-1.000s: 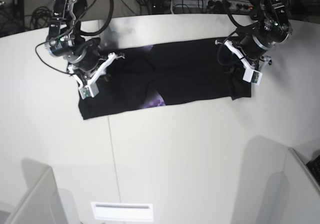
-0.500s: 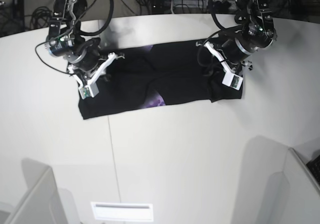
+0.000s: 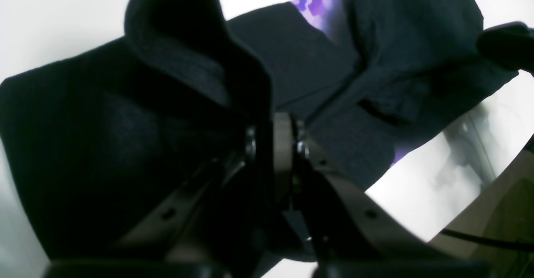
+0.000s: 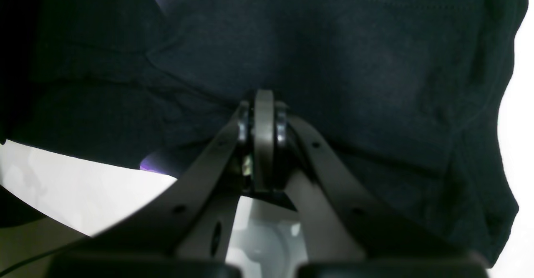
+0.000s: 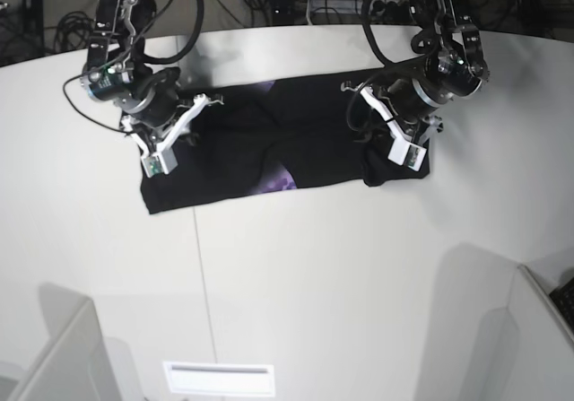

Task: Fold the T-shirt properly
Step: 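Move the left gripper to the strip's middle and grasp it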

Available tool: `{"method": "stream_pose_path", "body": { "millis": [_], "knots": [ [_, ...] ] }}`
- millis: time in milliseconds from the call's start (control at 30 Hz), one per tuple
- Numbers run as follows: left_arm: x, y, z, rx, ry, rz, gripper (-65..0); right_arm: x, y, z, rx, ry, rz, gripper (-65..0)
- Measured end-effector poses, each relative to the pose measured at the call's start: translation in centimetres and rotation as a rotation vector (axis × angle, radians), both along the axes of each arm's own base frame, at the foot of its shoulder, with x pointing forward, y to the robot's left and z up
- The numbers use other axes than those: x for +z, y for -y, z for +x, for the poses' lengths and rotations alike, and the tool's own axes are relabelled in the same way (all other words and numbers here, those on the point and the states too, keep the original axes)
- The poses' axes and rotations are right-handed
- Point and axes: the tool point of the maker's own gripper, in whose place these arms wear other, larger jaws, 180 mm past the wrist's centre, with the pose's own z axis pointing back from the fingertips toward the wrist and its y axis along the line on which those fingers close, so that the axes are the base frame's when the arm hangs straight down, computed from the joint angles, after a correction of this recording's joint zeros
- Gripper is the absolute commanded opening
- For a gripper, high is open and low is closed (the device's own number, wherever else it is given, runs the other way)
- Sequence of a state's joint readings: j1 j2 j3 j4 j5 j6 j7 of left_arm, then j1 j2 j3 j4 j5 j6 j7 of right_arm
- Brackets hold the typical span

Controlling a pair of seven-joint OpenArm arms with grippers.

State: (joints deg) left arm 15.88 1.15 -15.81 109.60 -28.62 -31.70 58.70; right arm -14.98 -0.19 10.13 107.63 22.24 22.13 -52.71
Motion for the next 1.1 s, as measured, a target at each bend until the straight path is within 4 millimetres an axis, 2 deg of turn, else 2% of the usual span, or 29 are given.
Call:
{"method": "stream_pose_path", "body": {
  "millis": [100,300,367,1100],
  "knots": [
    [0.0,0.4,0.0,-0.003,-0.001,-0.007,-65.0,0.0,0.1,0.0,-0.003,0.000,-0.001,-65.0],
    [0.1,2.6,-0.3,-0.058,-0.004,-0.032,-65.0,-0.1,0.7,0.0,-0.043,-0.007,0.008,-65.0],
    [0.0,2.5,0.0,-0.010,-0.021,-0.047,-65.0,0.0,0.9,0.0,-0.047,-0.006,0.007,-65.0],
    [0.2,2.6,0.4,-0.013,-0.012,-0.049,-65.0,-0.1,1.0,0.0,-0.048,-0.007,0.005,-65.0]
  ]
}}
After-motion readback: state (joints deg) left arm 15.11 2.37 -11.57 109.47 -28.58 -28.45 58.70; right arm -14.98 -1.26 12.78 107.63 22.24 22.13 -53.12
